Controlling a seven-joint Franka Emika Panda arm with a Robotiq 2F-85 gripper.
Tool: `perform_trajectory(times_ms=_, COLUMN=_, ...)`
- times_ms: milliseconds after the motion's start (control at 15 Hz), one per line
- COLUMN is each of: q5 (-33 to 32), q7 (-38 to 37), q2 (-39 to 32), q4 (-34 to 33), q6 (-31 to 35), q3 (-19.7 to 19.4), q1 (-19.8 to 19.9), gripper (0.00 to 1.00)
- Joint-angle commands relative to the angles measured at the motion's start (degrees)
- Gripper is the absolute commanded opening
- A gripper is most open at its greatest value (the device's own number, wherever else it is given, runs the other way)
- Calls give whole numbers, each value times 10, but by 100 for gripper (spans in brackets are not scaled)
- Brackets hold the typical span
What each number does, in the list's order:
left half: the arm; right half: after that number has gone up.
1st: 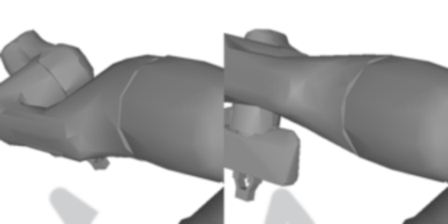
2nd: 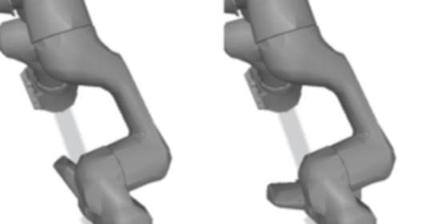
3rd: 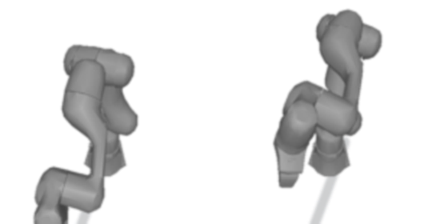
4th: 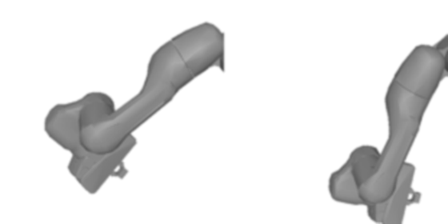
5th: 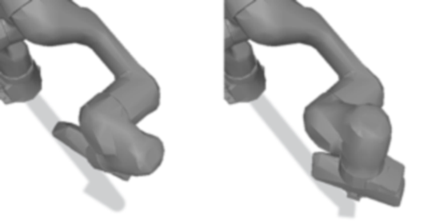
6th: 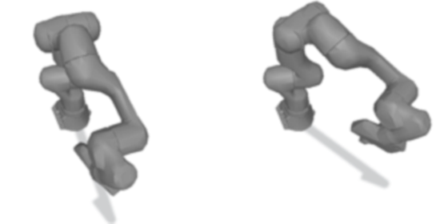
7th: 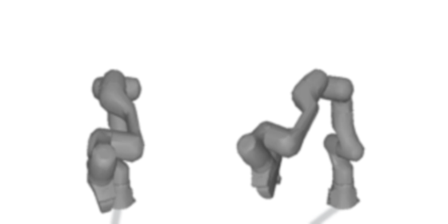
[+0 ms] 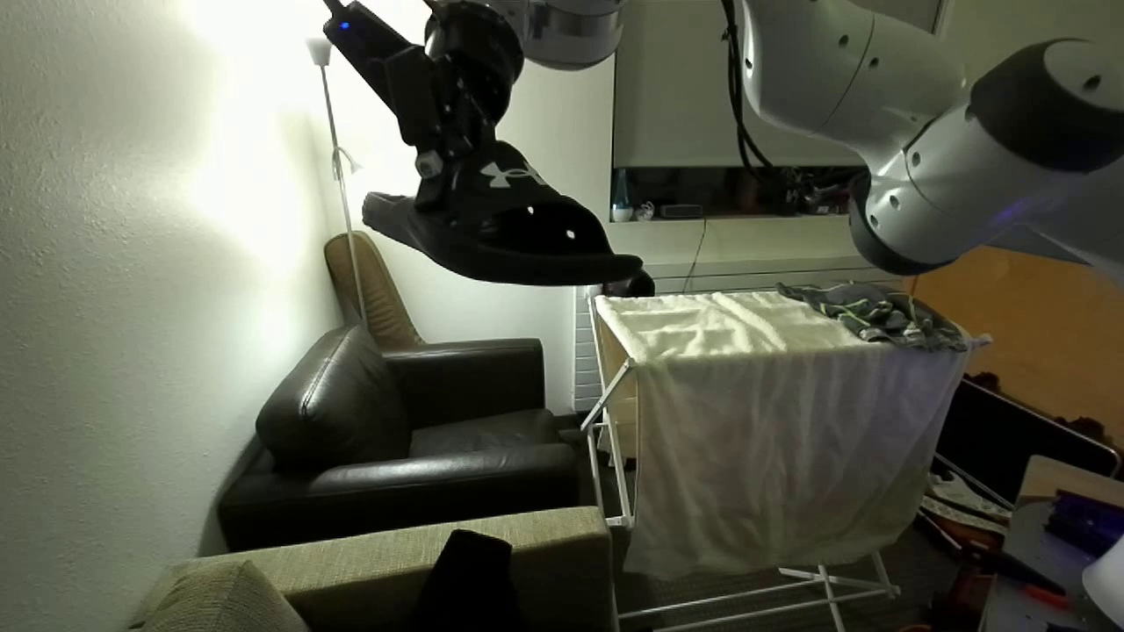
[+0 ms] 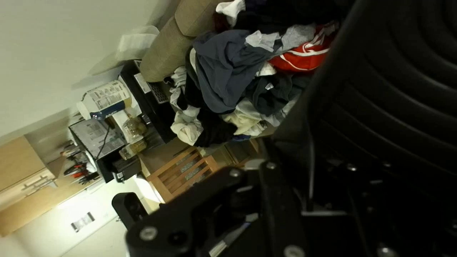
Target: Put the black flip flop on the sofa
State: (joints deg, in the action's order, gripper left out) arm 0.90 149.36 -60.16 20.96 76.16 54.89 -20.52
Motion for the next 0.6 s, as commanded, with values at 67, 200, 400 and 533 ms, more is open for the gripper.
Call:
perform_trajectory(times_ms=67, q5=-207, q7=0, q2=-3, q4=46, q6=54, q3=197, q1=22, gripper=2)
perform_trajectory(times_ms=200, q5=-288, q7=0, q2=-9, q4=120, q6=94, q3=284, q1=69, gripper=2)
perform_trajectory(times_ms=400, q5=-400, q7=0, q2=-49, q4=202, q6=124, q3=394, q1=131, gripper=2)
perform_trajectory(times_ms=533, q5=-461, q7=0, q2=-81, q4=247, q6=130, q3=442, q1=167, gripper=2)
